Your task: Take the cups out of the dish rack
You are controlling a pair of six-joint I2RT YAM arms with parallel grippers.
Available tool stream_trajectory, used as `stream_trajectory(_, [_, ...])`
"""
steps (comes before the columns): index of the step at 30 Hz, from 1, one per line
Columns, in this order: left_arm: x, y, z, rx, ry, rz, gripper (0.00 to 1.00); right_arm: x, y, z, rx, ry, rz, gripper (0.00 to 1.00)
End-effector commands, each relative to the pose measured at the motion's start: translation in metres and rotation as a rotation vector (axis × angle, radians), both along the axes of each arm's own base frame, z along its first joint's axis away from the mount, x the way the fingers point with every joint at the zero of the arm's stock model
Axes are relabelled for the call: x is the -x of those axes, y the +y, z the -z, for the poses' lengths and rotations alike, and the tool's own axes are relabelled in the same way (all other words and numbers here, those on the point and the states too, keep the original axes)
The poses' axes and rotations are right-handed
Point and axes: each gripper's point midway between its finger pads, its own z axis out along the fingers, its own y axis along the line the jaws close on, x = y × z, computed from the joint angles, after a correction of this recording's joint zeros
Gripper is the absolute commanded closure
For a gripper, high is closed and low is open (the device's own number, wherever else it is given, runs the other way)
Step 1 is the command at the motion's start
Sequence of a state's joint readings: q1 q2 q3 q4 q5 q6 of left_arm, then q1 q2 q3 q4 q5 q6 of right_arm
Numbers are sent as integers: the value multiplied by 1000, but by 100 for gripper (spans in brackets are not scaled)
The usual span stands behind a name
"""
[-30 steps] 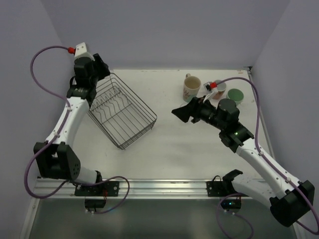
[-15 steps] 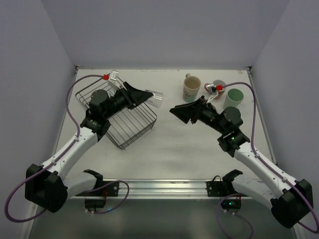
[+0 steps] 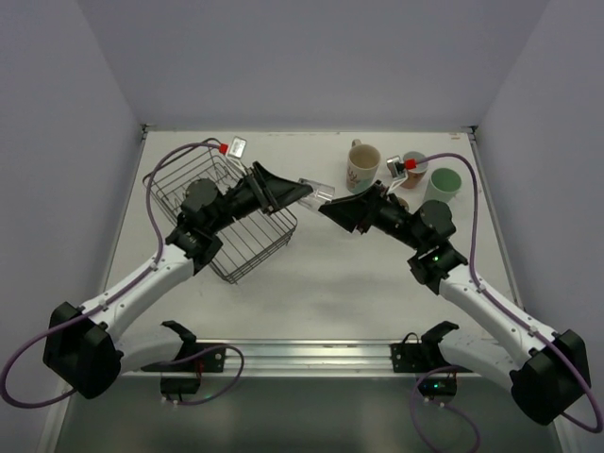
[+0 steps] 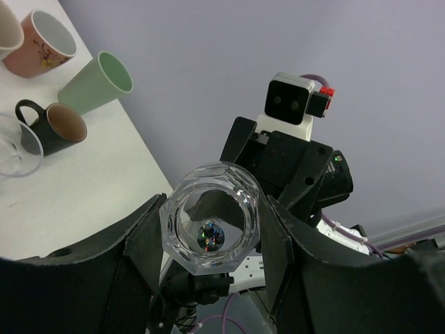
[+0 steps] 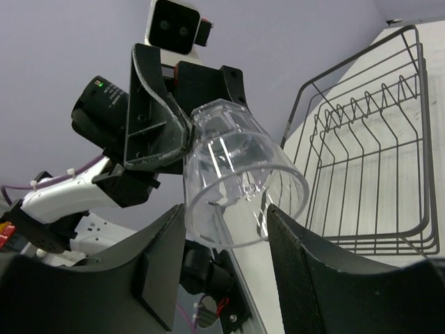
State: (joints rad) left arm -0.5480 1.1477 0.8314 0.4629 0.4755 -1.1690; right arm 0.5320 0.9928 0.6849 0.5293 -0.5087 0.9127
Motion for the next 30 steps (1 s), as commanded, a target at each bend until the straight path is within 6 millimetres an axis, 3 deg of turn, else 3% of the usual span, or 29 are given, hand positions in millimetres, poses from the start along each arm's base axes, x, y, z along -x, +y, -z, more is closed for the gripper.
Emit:
stream_trajectory(1, [9,-8,-22,54,-60,41,80,7,3,-21,-37,-66,-37,48])
stream_trajectory(5, [13,-18,-18,54,-56,65,80,8,5,-21,-49,-60,-51,55])
stream_trajectory(11, [14,-26,-14,52,-50,81,76,9,1,-22,-71,-60,-31,83])
stream_trajectory(12, [15,-26,-14,49,-54,83,66,9,-1,-21,-69,-64,-22,91])
stream_trajectory(14, [15,-25,-11,40,-56,78,53,9,-5,-20,-62,-71,3,97])
stream_trajectory(15, [14,-24,-12,32,-68,65,40,6,-6,-14,-45,-44,19,100])
stream_trajectory(21, [11,-18,-7,-29,-87,23,12,5,-16,-2,27,-19,84,100])
stream_trajectory(26, [11,-13,-6,-83,-107,-3,1,12,-24,-5,76,-51,104,100])
stream_trajectory(30, [9,-5,-13,-138,-160,-51,0,19,-32,1,152,-37,123,100])
